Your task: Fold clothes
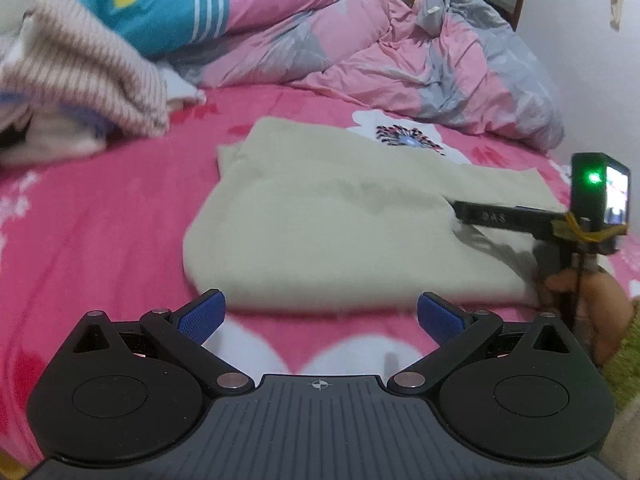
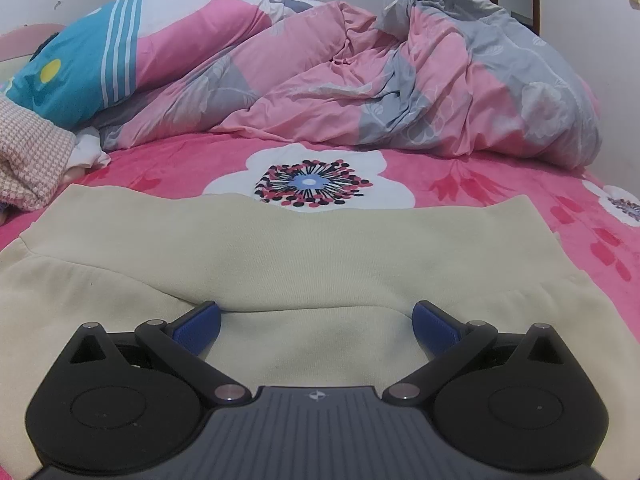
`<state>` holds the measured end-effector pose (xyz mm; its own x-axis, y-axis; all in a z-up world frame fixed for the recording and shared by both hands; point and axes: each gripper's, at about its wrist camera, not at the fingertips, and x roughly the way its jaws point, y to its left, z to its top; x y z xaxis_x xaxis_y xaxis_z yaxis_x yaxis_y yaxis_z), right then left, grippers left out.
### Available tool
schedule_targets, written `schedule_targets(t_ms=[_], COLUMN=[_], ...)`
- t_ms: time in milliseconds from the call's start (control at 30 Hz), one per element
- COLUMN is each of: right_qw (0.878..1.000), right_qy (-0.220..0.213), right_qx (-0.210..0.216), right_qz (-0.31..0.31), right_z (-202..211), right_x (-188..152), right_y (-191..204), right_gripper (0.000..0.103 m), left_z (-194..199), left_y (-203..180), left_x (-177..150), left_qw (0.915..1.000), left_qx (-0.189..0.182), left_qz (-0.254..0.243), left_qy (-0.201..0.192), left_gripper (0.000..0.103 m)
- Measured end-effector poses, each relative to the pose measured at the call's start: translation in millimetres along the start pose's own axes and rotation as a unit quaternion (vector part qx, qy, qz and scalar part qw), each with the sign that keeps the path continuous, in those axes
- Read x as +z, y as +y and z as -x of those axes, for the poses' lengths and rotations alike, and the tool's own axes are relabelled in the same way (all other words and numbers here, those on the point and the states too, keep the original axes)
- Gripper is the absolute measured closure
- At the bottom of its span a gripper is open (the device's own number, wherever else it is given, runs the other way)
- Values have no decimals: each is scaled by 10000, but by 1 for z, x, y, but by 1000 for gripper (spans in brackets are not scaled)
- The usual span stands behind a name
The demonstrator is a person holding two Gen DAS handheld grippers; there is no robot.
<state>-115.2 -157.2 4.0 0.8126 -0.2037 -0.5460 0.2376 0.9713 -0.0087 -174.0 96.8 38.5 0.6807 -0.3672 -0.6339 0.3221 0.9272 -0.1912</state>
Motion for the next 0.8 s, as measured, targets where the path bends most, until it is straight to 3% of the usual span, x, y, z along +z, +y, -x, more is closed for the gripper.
schedule_targets(t_ms=[167,300,800], right_qw=[10000,10000,10000], right_qy=[-19,-35,-59], right_qx=[2,3,-12], right_qz=[-3,-4,3], right_z=[0,1,1], right_x=[-1,-1,-1], right_y=[0,0,0], right_gripper=[0,0,0], left_z=[-5,-7,-29], left_y=[4,6,27], left_x=[-13,-15,-9], left_qw=[9986,9975,9836], left_qx=[-158,-154,-400], left_qz=[455,668,1673], left_qy=[228,195,-539], left_gripper=[4,4,5])
